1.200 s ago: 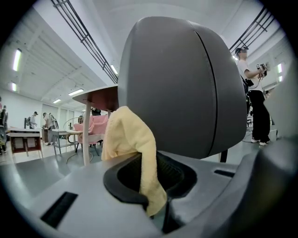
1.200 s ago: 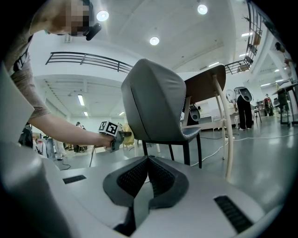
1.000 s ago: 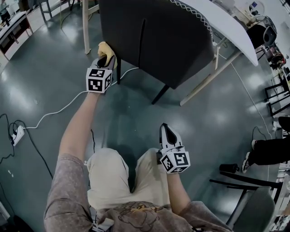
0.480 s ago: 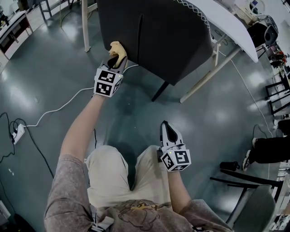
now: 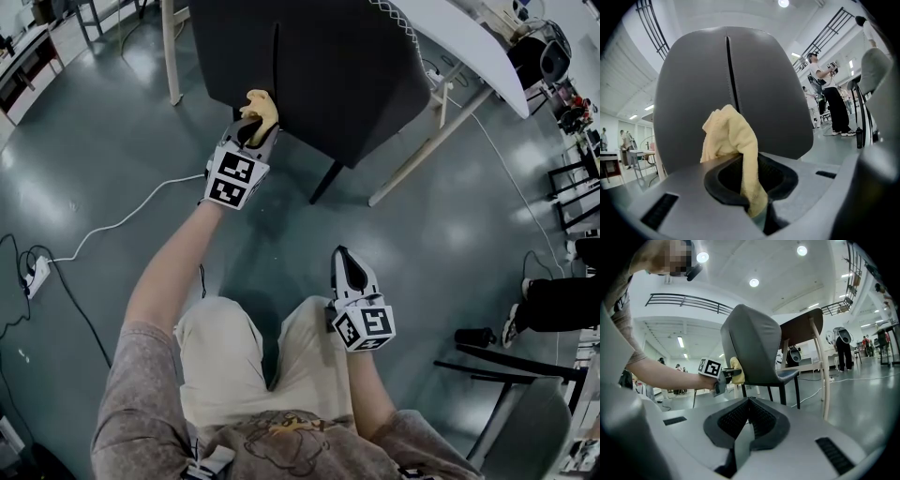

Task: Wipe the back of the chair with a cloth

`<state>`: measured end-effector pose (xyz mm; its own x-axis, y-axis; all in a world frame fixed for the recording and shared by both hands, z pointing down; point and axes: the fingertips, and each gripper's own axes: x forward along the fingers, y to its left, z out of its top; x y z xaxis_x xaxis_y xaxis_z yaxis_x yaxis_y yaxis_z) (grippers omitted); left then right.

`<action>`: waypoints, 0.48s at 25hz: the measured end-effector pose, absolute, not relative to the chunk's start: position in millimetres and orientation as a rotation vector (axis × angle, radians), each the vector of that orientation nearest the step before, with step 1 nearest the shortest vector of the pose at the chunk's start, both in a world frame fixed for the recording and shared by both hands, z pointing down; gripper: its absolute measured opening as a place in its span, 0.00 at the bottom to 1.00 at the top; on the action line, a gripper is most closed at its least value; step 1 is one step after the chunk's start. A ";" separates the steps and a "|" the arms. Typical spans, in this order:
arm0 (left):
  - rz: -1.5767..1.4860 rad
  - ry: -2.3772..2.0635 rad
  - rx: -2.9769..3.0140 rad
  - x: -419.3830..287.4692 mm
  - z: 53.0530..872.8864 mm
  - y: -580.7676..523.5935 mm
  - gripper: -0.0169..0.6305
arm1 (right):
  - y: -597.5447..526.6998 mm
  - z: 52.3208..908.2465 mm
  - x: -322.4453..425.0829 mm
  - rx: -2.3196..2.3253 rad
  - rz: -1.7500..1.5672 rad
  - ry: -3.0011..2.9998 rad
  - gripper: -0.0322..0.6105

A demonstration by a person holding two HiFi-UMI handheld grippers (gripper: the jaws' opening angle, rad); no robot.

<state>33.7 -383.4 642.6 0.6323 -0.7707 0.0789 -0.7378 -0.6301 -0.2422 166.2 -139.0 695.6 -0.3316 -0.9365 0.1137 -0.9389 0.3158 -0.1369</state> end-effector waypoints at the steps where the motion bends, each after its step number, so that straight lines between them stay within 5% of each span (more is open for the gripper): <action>1: -0.262 1.246 -2.664 35.5 642.4 -381.3 0.12 | -138.2 695.2 166.8 1.810 0.279 -2.539 0.09; 12: -0.286 1.163 -2.691 76.0 642.4 -352.3 0.12 | -125.8 690.7 178.4 1.821 0.276 -2.560 0.09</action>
